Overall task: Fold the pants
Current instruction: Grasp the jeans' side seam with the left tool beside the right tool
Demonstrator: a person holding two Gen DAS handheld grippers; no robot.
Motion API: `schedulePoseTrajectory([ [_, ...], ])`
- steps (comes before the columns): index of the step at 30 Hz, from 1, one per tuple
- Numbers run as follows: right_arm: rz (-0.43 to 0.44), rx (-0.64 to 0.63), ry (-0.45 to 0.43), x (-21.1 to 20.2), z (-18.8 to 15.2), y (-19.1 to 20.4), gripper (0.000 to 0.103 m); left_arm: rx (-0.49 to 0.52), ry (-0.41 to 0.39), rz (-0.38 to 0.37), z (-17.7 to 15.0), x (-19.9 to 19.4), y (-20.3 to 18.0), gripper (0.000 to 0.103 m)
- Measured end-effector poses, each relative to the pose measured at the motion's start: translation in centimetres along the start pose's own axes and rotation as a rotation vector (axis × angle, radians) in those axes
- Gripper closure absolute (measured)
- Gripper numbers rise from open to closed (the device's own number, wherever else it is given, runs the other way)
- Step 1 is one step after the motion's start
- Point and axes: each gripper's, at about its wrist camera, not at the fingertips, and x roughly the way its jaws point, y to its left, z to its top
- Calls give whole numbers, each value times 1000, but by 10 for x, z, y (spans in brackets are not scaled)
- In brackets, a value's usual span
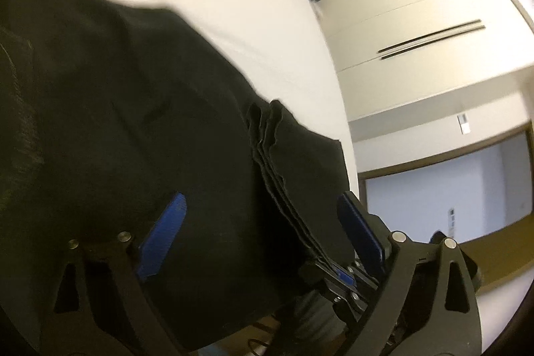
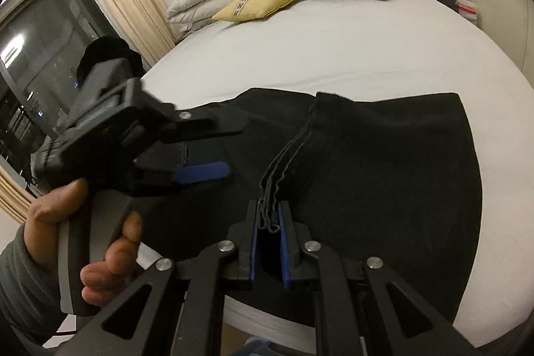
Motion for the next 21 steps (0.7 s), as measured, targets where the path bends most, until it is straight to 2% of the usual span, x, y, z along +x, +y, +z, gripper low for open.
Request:
schedulePoseTrajectory([
  [3,-9,-4,-21,-5,-1,0,91,-8,37,25,7,13,-3,10],
  [13,-25,-111,-48,-21,-5,30,91,70,144,7,23,46,-41,13],
  [14,-22,-113,-49,-20,-5,33,91,85,152,16,22,50,-44,27],
  [15,-15,-110,-49,-21,-5,34,91,98,164,24,16,51,-48,49],
  [16,-8,-106,-49,-21,-3,35,91,99,175,23,11,52,-50,60],
  [17,0,-105,-50,-22,-3,37,91,103,185,20,8,52,-50,78],
  [18,8,-108,-52,-22,-2,41,91,116,182,25,7,49,-52,83],
  [21,26,-119,-58,-21,3,54,91,153,154,32,8,34,-56,90],
])
